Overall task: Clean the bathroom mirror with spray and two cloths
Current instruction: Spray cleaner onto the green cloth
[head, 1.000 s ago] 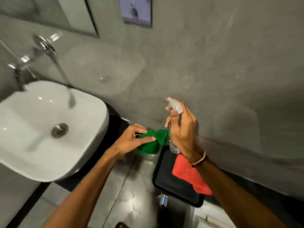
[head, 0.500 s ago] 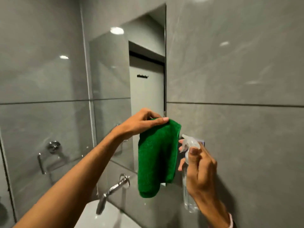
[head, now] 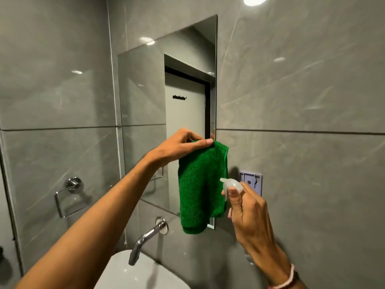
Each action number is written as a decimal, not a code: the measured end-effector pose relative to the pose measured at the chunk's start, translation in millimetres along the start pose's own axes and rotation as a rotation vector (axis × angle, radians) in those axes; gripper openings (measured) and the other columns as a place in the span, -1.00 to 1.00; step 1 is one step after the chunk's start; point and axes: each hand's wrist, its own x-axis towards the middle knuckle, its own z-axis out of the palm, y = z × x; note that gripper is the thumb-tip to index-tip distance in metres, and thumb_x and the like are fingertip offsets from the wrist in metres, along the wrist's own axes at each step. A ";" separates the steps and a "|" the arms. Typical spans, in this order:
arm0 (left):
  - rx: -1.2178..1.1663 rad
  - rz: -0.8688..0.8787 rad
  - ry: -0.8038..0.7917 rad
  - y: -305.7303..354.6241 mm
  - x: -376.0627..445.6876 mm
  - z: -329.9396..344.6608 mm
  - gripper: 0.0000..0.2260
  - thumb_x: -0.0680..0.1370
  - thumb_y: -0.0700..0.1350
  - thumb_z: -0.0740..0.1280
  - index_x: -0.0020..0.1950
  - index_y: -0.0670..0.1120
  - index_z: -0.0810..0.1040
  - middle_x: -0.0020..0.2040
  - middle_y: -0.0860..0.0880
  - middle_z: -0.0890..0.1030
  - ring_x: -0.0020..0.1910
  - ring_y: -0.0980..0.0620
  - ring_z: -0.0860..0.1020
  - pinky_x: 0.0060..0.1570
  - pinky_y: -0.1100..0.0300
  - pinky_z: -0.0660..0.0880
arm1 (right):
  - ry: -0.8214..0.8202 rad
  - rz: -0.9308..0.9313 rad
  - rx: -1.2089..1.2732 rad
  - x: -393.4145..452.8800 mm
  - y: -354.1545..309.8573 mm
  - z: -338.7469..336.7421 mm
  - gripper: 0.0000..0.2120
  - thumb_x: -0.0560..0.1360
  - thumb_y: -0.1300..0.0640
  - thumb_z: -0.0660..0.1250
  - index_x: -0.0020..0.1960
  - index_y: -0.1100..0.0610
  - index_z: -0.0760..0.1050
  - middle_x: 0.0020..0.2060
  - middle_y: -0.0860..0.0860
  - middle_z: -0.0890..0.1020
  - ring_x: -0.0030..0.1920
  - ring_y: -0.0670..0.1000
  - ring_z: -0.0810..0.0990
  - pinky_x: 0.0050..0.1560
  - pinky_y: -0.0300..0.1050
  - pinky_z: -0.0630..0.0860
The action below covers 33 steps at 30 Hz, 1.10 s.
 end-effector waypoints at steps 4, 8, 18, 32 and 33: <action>-0.023 -0.011 -0.023 -2.6 -6.8 8.9 -0.72 0.65 0.01 0.32 0.03 -0.14 0.73 -0.12 -0.13 0.76 -0.21 0.01 0.71 -0.23 0.25 0.59 | -0.071 -0.001 -0.068 -26.2 -2.6 -9.6 -0.35 0.69 -0.31 -0.11 -0.03 0.03 0.64 -0.41 -0.27 0.36 -0.44 -0.08 0.51 -0.40 -0.14 0.45; -0.050 -0.012 -0.019 -7.3 -10.7 21.7 -0.74 0.64 0.00 0.33 0.00 -0.13 0.73 -0.20 -0.02 0.75 -0.25 0.07 0.71 -0.28 0.33 0.59 | -0.178 0.078 -0.082 -56.5 7.9 -17.7 -0.31 0.67 -0.35 -0.08 0.06 0.04 0.71 -0.34 -0.24 0.51 -0.37 -0.11 0.51 -0.33 -0.17 0.48; -0.015 -0.011 -0.106 -56.7 -59.2 108.5 -0.62 0.64 0.03 0.32 -0.21 -0.23 0.63 -0.34 -0.10 0.50 -0.36 0.03 0.46 -0.39 0.18 0.35 | -0.231 0.764 0.029 -224.1 65.9 -71.5 -0.70 0.69 0.08 0.27 0.20 0.20 0.72 -0.19 -0.09 0.45 -0.23 -0.16 0.53 -0.10 -0.29 0.45; -0.026 -0.197 -0.377 -155.5 -126.8 227.6 -0.66 0.63 0.04 0.32 -0.03 -0.22 0.71 -0.13 -0.30 0.71 -0.14 -0.31 0.67 -0.16 -0.23 0.62 | -0.557 1.174 -0.271 -399.7 153.0 -92.5 -0.72 0.66 0.07 0.35 0.32 0.06 0.68 0.27 0.20 0.68 0.43 0.20 0.55 0.42 0.03 0.49; -0.011 -0.196 -0.382 -158.1 -126.8 228.9 -0.65 0.63 0.05 0.32 0.00 -0.23 0.70 -0.10 -0.30 0.71 -0.11 -0.29 0.68 -0.12 -0.25 0.62 | -0.579 1.162 -0.297 -402.4 155.5 -94.0 -0.72 0.67 0.07 0.34 0.33 0.06 0.67 0.29 0.18 0.68 0.43 0.20 0.55 0.43 0.07 0.49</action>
